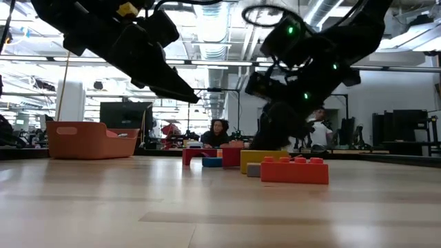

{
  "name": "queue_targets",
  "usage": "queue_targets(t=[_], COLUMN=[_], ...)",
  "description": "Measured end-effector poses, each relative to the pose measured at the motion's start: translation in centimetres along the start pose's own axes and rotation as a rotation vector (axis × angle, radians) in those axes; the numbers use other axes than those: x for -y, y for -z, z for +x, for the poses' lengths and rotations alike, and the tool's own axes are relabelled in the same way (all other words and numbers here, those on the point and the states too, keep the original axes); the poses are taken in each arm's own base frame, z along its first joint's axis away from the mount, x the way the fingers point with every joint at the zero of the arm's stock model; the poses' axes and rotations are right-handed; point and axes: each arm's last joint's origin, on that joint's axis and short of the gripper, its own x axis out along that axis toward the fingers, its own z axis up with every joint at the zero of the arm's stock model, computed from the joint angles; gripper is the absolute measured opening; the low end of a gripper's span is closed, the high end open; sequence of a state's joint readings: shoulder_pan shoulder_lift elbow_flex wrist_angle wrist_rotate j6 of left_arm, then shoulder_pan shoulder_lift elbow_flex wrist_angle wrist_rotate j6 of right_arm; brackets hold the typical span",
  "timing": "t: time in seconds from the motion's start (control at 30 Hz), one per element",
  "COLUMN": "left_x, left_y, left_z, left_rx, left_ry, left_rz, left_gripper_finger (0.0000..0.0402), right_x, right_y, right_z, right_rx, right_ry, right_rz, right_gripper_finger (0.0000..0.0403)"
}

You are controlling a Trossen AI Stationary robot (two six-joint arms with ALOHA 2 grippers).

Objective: Sort blocks by size
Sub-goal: Put the large red wooden block into the orange bin

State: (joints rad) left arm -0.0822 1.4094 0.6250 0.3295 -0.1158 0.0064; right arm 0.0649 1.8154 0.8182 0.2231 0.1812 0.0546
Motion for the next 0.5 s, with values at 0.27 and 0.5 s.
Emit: queue_targets(t=[0.27,0.5], left_x=[0.0,0.3], left_y=[-0.4,-0.9], left_z=[0.0,-0.1], left_rx=[0.04,0.092], left_ry=[-0.004,-0.006], left_rz=[-0.021,-0.024], left_gripper_finger=[0.0277,0.0297], right_x=[-0.7,-1.8], right_y=[-2.7,-3.4], right_z=[-2.1,-2.5], right_rx=[0.19,0.266], right_ry=[-0.029,-0.056], right_rz=[0.013,0.002], right_gripper_finger=[0.0154,0.016])
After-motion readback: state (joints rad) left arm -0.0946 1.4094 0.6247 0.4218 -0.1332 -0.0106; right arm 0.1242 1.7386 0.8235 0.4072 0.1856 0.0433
